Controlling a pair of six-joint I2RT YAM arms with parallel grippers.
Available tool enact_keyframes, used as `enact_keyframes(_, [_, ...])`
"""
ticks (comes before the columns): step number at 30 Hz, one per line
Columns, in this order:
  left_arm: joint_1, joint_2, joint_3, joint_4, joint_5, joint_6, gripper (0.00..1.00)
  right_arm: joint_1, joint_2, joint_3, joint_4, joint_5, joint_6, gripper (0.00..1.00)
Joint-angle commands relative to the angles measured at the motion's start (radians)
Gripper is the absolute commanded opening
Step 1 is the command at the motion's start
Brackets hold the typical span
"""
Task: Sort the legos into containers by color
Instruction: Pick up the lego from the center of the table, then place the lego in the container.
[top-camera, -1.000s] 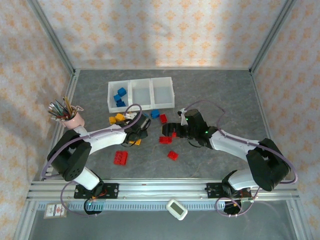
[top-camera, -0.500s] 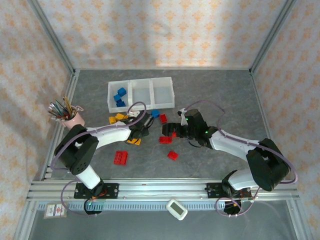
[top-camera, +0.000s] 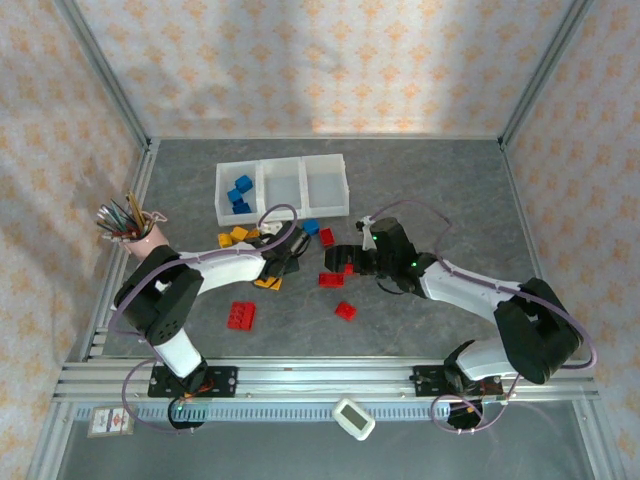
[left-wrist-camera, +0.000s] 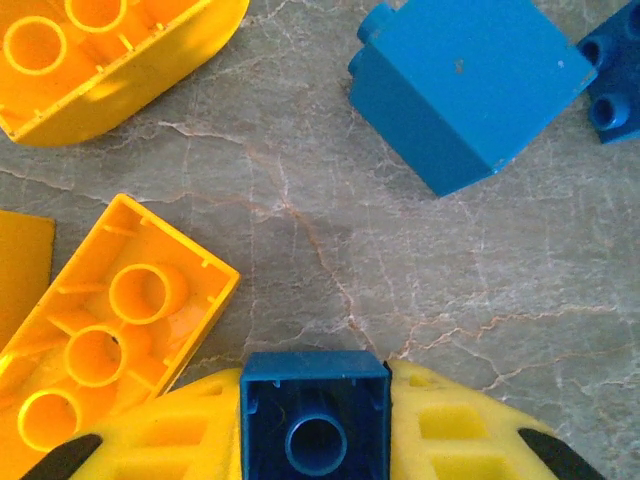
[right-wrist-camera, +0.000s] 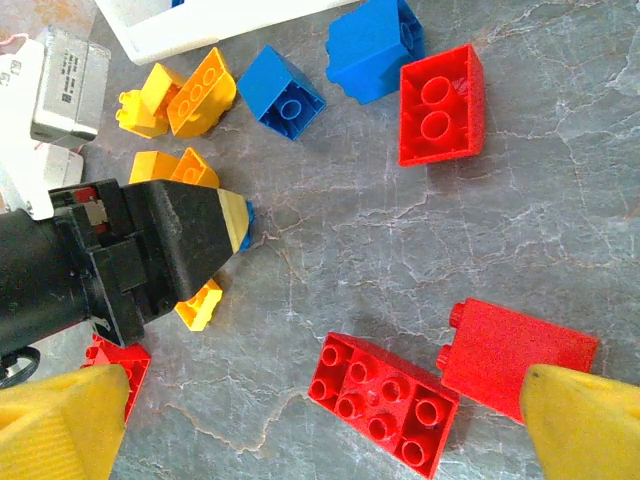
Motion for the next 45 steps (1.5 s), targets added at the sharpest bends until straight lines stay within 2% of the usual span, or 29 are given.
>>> enact_keyframes(1, [-0.005, -0.05, -0.014, 0.015, 0.001, 0.004, 0.24, -0.006, -0.026, 0.004, -0.003, 0.011, 0.001, 1.0])
enact_keyframes(12, [0.004, -0.303, 0.013, -0.076, -0.102, 0.058, 0.22, -0.006, -0.068, 0.105, -0.081, -0.011, -0.014, 1.0])
enact_keyframes(15, [0.051, -0.338, 0.056, -0.102, -0.154, 0.09, 0.22, -0.004, -0.038, 0.14, -0.058, -0.058, 0.002, 1.0])
enact_keyframes(18, [0.14, -0.333, 0.111, -0.104, -0.137, 0.148, 0.22, 0.008, -0.006, 0.174, -0.017, -0.069, 0.015, 1.0])
enact_keyframes(23, [0.265, -0.258, 0.197, -0.031, -0.09, 0.236, 0.22, 0.009, 0.065, 0.228, 0.027, -0.044, 0.03, 1.0])
enact_keyframes(28, [0.353, -0.092, 0.324, 0.023, -0.054, 0.299, 0.22, 0.009, 0.146, 0.278, 0.052, -0.036, 0.039, 1.0])
enact_keyframes(35, [0.439, 0.111, 0.44, 0.075, -0.017, 0.277, 0.23, 0.003, 0.203, 0.302, 0.068, -0.032, 0.047, 1.0])
enact_keyframes(38, [0.455, 0.163, 0.471, 0.095, 0.007, 0.273, 0.28, -0.003, 0.213, 0.306, 0.066, -0.034, 0.04, 1.0])
enact_keyframes(41, [0.457, 0.203, 0.511, 0.085, 0.008, 0.293, 0.41, -0.014, 0.212, 0.309, 0.06, -0.045, 0.039, 1.0])
enact_keyframes(45, [0.461, 0.207, 0.542, 0.042, 0.011, 0.299, 0.48, -0.028, 0.186, 0.287, 0.065, -0.048, 0.034, 1.0])
